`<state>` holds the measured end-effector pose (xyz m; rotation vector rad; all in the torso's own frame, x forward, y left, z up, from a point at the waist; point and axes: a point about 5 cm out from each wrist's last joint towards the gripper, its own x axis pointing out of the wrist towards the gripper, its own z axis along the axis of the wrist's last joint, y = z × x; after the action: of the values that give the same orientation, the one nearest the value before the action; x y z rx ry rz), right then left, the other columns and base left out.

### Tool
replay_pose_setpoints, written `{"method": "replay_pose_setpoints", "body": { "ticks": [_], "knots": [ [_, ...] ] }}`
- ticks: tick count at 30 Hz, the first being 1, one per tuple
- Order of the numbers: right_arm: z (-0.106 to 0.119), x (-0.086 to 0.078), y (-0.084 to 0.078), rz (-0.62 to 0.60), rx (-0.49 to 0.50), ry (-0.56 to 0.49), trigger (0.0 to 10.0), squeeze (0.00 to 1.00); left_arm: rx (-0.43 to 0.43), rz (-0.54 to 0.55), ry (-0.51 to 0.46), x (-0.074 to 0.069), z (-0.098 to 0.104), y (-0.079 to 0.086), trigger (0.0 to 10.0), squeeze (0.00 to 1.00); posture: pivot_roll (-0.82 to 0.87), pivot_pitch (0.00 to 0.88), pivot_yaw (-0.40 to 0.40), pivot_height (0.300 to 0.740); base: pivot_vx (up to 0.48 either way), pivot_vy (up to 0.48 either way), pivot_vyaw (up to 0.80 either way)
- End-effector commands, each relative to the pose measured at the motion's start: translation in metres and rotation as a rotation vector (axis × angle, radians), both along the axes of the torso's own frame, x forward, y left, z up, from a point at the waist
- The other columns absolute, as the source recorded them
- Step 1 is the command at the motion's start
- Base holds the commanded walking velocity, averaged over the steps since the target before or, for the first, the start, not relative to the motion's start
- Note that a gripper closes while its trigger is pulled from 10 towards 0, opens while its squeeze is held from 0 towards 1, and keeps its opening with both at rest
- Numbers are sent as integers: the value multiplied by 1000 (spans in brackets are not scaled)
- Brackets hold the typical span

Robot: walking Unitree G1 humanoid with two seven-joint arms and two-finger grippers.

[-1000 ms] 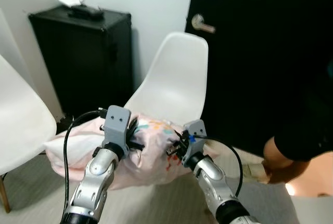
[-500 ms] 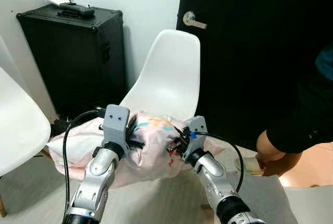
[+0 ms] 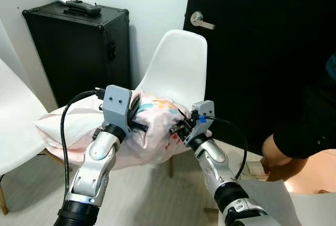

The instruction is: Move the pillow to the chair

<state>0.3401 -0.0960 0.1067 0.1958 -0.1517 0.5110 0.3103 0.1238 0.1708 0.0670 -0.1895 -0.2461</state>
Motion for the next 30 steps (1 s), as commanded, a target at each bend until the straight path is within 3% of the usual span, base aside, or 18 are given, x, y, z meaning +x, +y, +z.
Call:
{"method": "replay_pose_setpoints", "body": {
  "ticks": [1, 8, 24, 30],
  "knots": [
    [29, 10, -16, -103, 69, -124, 10000, 0, 9, 33, -49, 5, 12, 9, 10000, 0, 136, 0, -66, 740, 304, 0, 0],
    [32, 15, -22, -151, 82, -126, 10000, 0, 16, 25, -84, 12, 26, 11, 10000, 0, 134, 0, -64, 740, 334, 0, 0],
    [24, 12, -21, -153, 55, -103, 10000, 0, 26, 18, -77, 14, 25, 12, 10000, 0, 138, 0, -58, 740, 372, 0, 0],
    [24, 15, -24, -185, 57, -85, 10000, 0, 34, 7, -94, 16, 32, 12, 10000, 0, 141, 0, -58, 740, 374, 0, -773]
  ]
}}
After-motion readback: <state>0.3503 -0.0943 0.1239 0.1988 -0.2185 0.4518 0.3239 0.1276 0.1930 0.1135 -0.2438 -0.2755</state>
